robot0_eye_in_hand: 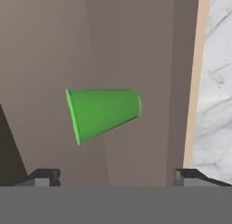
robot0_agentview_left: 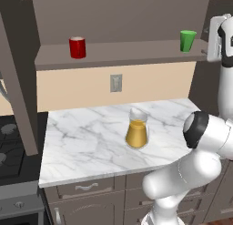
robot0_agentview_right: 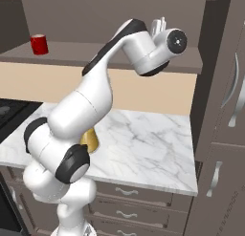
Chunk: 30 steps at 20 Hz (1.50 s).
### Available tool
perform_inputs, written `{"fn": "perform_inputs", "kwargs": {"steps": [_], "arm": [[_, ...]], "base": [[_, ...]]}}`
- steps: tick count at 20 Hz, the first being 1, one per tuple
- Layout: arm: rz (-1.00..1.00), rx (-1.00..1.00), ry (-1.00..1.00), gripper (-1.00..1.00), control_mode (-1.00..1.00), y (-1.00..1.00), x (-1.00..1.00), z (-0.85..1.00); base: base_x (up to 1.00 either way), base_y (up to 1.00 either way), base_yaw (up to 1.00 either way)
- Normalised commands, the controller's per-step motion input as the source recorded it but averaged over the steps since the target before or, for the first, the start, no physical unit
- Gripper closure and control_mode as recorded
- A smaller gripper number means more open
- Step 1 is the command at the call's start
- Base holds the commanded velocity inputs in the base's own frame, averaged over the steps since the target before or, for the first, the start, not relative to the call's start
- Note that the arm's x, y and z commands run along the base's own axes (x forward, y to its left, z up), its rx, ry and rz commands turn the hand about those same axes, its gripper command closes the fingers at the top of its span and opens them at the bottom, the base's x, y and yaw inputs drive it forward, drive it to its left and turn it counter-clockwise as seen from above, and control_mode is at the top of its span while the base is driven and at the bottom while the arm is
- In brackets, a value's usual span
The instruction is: There is a tray on the dining counter. Grab the cup, mug, and pitcher and place them on the tray. The pitcher may be placed next to the tray if it cannot fit the tray.
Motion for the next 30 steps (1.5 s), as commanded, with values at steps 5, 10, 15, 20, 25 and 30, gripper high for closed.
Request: {"fn": "perform_inputs", "kwargs": {"steps": [5, 10, 15, 20, 25, 30], "arm": [[0.00, 0.00, 0.00, -1.00, -1.00, -0.10, 0.38, 0.00], [0.00, 0.00, 0.00, -1.00, -1.00, -0.03, 0.38, -0.01], [0.00, 0.00, 0.00, -1.00, -1.00, 0.00, 0.36, -0.08], [0.00, 0.00, 0.00, -1.00, -1.00, -0.07, 0.24, -0.11], [0.00, 0.00, 0.00, -1.00, -1.00, -0.05, 0.15, -0.02], [0.00, 0.00, 0.00, -1.00, -1.00, 0.00, 0.11, -0.03]], "base": [[0.00, 0.00, 0.00], [0.00, 0.00, 0.00], [0.00, 0.00, 0.00], [0.00, 0.00, 0.00], [0.00, 0.00, 0.00], [0.00, 0.00, 0.00]]}}
